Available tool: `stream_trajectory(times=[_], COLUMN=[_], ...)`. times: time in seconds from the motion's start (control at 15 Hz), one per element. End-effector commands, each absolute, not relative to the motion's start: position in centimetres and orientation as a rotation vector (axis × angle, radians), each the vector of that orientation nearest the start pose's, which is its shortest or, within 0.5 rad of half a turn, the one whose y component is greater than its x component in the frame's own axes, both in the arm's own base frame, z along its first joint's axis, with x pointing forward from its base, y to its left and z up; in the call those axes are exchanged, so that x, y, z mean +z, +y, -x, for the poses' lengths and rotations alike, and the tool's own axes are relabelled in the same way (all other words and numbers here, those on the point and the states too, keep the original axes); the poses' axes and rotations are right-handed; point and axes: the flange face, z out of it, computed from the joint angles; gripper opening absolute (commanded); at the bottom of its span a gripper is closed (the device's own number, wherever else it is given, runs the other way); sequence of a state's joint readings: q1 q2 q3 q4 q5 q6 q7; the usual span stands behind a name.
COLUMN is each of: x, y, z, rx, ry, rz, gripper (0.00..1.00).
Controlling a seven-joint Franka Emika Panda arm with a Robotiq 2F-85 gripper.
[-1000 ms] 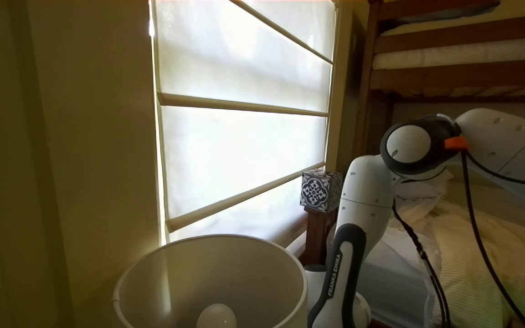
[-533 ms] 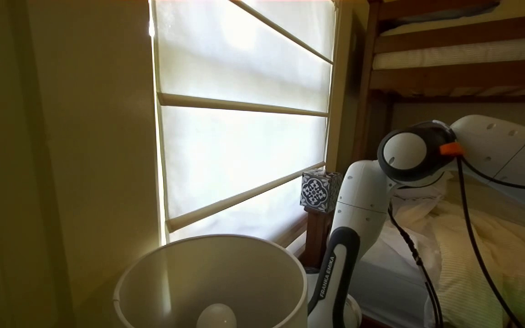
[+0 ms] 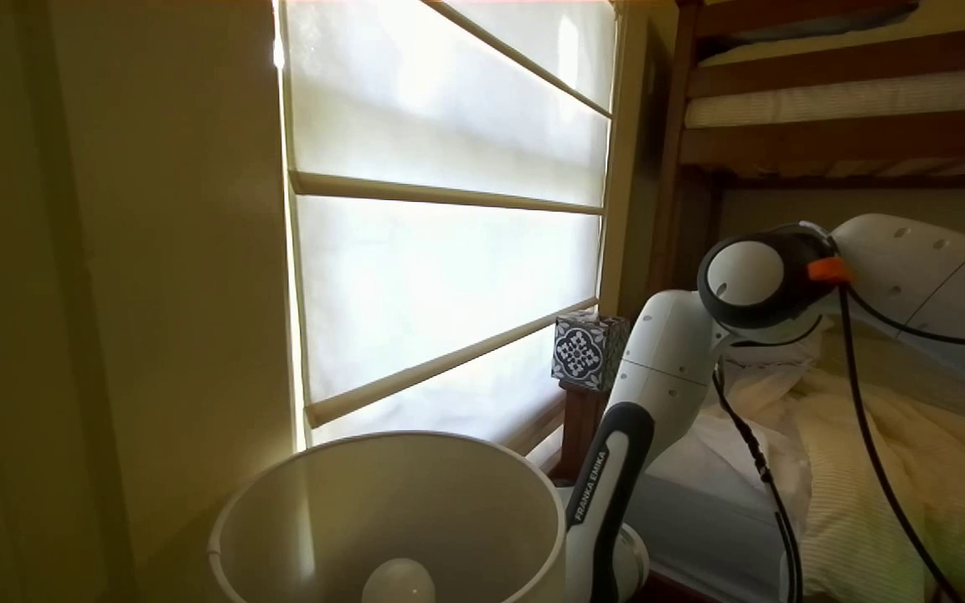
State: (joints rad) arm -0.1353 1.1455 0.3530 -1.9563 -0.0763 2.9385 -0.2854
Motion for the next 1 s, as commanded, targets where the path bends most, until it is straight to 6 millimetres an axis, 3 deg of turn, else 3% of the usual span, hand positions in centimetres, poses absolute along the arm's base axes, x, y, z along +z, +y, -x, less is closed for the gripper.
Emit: stream_trajectory(times=[0.0, 0.13, 0.47, 0.67, 0.73, 0.8, 0.93], x=[-7.2, -6.7, -6.4, -6.1, -5.9, -5.6, -5.0], y=[12.5, 11.4, 8.4, 8.2, 8.5, 9.0, 10.3], z=[-50.1, -50.3, -50.5, -49.9, -49.5, -49.0, -47.9], rx=[0.089, 0.06, -0.012, -0.022, -0.019, -0.019, -0.011], ry=[-0.473, -0.431, -0.331, -0.319, -0.32, -0.327, -0.361], rz=[2.767, 2.784, 2.826, 2.83, 2.83, 2.828, 2.819], gripper=[0.13, 0.01, 0.0, 0.0, 0.26, 0.27, 0.39])
